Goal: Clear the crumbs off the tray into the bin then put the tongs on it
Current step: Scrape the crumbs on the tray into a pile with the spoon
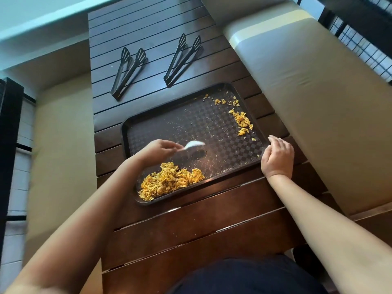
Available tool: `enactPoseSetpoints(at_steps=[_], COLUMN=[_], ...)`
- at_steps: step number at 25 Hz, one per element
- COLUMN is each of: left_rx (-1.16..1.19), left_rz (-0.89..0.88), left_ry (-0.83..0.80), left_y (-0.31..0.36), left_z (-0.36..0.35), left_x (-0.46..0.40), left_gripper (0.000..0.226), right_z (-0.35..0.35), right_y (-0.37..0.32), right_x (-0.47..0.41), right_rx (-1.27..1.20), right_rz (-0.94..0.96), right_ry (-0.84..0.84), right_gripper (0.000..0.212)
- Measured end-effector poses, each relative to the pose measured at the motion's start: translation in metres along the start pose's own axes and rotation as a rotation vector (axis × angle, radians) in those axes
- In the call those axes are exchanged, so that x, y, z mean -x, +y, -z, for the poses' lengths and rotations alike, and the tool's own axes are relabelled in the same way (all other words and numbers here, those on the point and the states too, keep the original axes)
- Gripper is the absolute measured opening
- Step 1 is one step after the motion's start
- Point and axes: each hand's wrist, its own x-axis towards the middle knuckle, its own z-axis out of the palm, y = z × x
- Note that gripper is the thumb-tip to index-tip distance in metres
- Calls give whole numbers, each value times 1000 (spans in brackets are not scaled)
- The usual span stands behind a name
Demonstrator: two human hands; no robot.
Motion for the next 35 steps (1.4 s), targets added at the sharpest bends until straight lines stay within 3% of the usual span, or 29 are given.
enactPoseSetpoints(at_steps=[4,8,11,20,28,32,35], left_rx=[175,245,143,152,9,122,55], left_rz=[104,204,193,78,-114,-83,-93], left_ry=[276,399,438,346,63,230,150], left_y=[11,24,31,77,95,89,91], left_z=[0,-1,1,-10,-46,-38,-43], left_x=[-34,-65,-85,-122,-109,-108,-106], left_gripper=[32,35,36,35,33,28,29], right_z=[-1,-2,-1,-3,-3,-4,-3], right_y=[0,0,0,2,3,2,2], right_x=[-1,0,-1,-2,-4,-4,-4], right_rx=[3,2,-9,-11,-1,1,3], right_rz=[4,-1,-4,-21,-23,-22,-25], right_ry=[5,-6,-2,4,8,10,11], right_gripper=[48,49,49,47,47,46,46])
